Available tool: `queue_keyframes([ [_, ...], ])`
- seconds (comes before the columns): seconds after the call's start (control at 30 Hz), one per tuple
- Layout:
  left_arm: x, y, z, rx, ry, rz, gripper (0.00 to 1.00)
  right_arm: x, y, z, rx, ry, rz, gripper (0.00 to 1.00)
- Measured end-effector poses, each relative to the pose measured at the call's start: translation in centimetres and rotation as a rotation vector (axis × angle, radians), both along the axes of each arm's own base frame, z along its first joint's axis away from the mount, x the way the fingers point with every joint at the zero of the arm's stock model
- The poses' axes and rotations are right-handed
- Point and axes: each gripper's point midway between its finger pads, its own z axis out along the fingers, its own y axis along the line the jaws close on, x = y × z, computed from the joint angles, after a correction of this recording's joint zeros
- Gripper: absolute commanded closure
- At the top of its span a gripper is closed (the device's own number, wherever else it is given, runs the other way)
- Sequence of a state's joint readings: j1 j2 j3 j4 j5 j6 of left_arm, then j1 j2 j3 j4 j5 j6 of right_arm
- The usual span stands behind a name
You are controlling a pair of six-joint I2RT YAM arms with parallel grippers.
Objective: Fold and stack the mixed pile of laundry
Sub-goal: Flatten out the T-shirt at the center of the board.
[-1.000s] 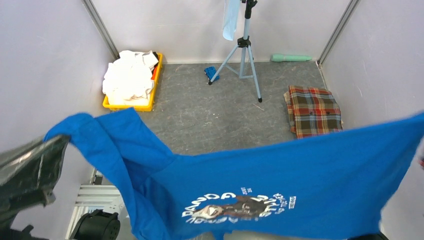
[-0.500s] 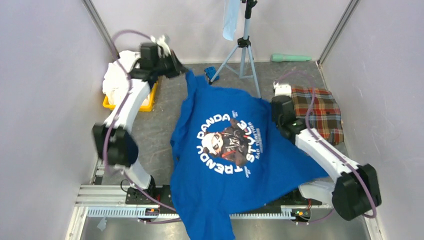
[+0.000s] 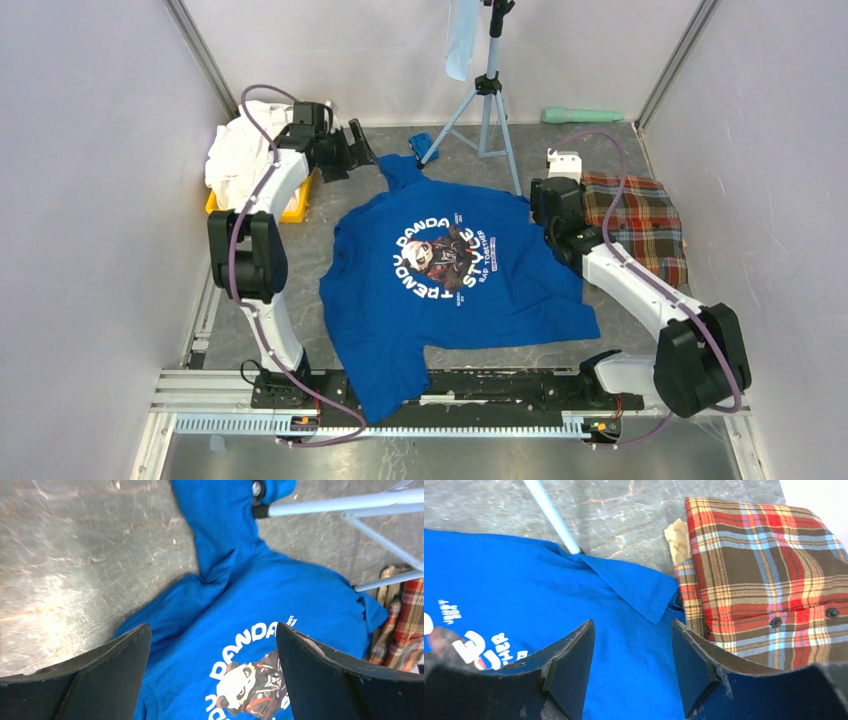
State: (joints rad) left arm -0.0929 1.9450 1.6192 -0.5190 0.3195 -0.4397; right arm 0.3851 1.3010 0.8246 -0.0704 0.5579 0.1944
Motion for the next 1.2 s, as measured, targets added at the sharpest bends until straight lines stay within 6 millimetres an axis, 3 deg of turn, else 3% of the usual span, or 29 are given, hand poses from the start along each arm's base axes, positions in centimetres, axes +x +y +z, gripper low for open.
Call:
queue_keyframes([
  [0.13, -0.3, 0.3, 4.2, 0.073, -0.088, 0.027, 0.03, -0.5, 1.6, 1.1, 0.078, -0.046, 0.076, 0.40],
  [0.23, -1.9, 0.6, 4.6, 0.134, -0.084, 0.057, 0.09, -2.2, 3.3, -0.1, 0.122, -0.039, 0.159, 0.42],
  [0.33, -5.1, -0.3, 2.6, 0.185, -0.030, 0.039, 0.12, -4.2, 5.3, -3.2, 0.152, 0.023, 0.249, 0.44],
  [0.47, -9.0, -2.9, -2.0, 0.240, 0.067, -0.043, 0.16, -6.8, 7.1, -7.5, 0.165, 0.136, 0.338, 0.46],
  [0.63, -12.6, -4.2, -6.9, 0.306, 0.178, -0.110, 0.18, -7.7, 8.4, -10.5, 0.184, 0.219, 0.378, 0.46],
  [0.77, -14.1, -2.2, -9.7, 0.378, 0.241, -0.070, 0.18, -8.8, 9.2, -12.5, 0.187, 0.283, 0.396, 0.46],
  [0.87, -14.7, -0.4, -10.8, 0.424, 0.268, -0.029, 0.18, -9.4, 9.9, -13.9, 0.182, 0.324, 0.408, 0.47],
  [1.2, -13.4, 4.9, -11.9, 0.428, 0.295, 0.137, 0.18, -6.7, 12.4, -13.9, 0.190, 0.304, 0.424, 0.47],
])
